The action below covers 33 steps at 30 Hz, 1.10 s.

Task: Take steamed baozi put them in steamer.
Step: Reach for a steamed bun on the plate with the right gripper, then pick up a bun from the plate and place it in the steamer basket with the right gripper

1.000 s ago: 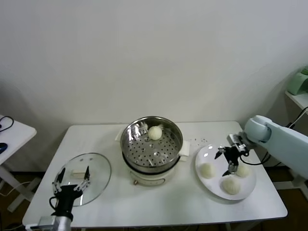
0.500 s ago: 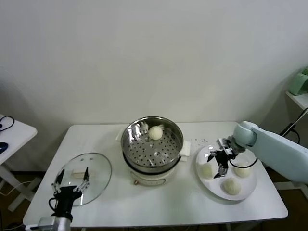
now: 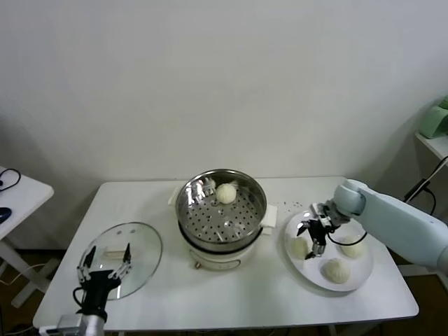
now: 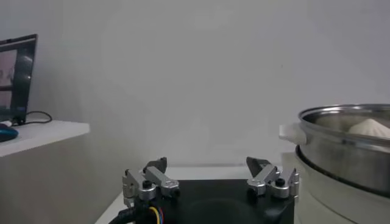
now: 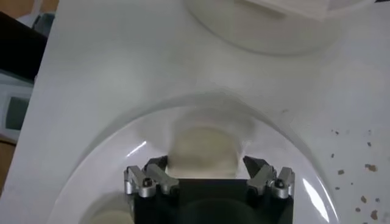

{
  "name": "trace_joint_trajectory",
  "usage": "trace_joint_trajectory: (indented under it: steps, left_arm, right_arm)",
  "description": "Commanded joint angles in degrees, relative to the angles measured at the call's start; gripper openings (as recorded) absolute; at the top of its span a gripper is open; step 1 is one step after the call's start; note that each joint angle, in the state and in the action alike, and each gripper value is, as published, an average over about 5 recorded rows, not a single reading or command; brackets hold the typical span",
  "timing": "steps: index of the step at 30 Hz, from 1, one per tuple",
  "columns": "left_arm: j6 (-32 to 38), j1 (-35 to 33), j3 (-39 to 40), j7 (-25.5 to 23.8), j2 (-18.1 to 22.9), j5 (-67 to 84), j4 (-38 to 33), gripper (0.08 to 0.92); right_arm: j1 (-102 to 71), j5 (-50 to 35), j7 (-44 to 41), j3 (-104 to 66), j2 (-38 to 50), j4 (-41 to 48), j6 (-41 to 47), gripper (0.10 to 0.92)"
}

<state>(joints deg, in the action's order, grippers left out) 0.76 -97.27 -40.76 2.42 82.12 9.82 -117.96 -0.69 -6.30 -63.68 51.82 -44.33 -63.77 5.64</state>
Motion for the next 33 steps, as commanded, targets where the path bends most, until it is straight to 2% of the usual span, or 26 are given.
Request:
trace_joint_trajectory:
  steps: [1, 7, 14, 21, 26, 33]
  left_arm:
    - [-0.1, 0.1, 0.0, 0.0, -0.1, 0.0, 0.0, 0.823]
    - [-0.1, 0.1, 0.0, 0.1, 0.0, -0.1, 0.0, 0.823]
    - [-0.2, 0.2, 0.0, 0.1, 0.0, -0.1, -0.2, 0.823]
    - [-0.4, 0.3, 0.0, 0.1, 0.0, -0.1, -0.5, 0.823]
    - [-0.5, 0.3, 0.1, 0.1, 0.1, 0.0, -0.8, 0.823]
    - [-0.6, 0.2, 0.7, 0.0, 0.7, -0.1, -1.6, 0.823]
  right_arm:
    - [-0.3, 0.3, -0.6, -0.3, -0.5, 0.5, 0.0, 0.812]
    - [-0.3, 0.3, -0.7, -0.2, -0.2, 0.5, 0.0, 0.711]
    - [-0.1, -0.3, -0.4, -0.4, 0.0, 0.4, -0.1, 0.648]
    - [3.8, -3.7, -0.4, 1.2, 1.1, -0.1, 0.5, 0.643]
    - [13.6, -11.8, -0.5, 7.2, 1.6, -0.2, 1.8, 0.647]
    - [32.1, -28.1, -0.7, 19.7, -1.9, 3.3, 4.0, 0.645]
